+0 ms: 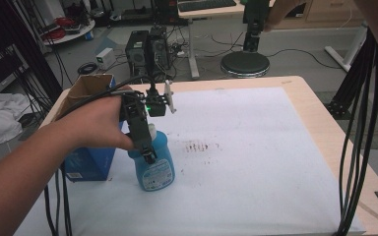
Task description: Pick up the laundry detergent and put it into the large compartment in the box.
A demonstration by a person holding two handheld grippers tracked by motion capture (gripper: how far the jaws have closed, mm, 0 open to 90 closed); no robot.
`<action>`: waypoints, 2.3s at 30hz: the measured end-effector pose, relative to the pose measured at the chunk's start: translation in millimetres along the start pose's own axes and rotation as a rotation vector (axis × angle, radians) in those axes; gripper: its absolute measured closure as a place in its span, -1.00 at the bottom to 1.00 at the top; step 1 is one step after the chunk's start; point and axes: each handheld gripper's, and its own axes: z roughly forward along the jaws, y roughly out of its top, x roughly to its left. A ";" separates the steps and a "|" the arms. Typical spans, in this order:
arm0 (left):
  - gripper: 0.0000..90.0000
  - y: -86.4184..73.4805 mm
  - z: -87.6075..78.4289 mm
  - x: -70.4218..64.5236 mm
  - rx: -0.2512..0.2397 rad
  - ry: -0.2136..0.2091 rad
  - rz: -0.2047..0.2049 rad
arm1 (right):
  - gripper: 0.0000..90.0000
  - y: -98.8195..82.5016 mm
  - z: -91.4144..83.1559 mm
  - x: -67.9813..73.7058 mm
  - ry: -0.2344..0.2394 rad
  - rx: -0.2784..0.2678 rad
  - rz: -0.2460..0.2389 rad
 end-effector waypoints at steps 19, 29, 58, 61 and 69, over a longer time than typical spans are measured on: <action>-0.96 0.5 15.9 -4.2 -0.017 0.038 -0.017 | -0.93 1.5 3.9 0.8 -0.001 0.000 -0.006; -0.79 1.8 15.7 -7.0 -0.019 0.037 -0.006 | -0.93 4.8 6.6 0.5 0.001 -0.001 -0.007; -0.34 2.7 16.9 -6.9 0.008 0.037 0.008 | -0.93 2.7 8.9 -3.2 0.001 0.002 -0.003; -0.32 2.8 16.8 -6.8 0.010 0.036 0.010 | -0.93 2.5 9.7 -3.8 0.003 0.002 -0.003; -0.29 3.5 16.9 -7.8 0.013 0.035 0.005 | -0.93 2.4 11.6 -4.4 0.011 0.004 0.001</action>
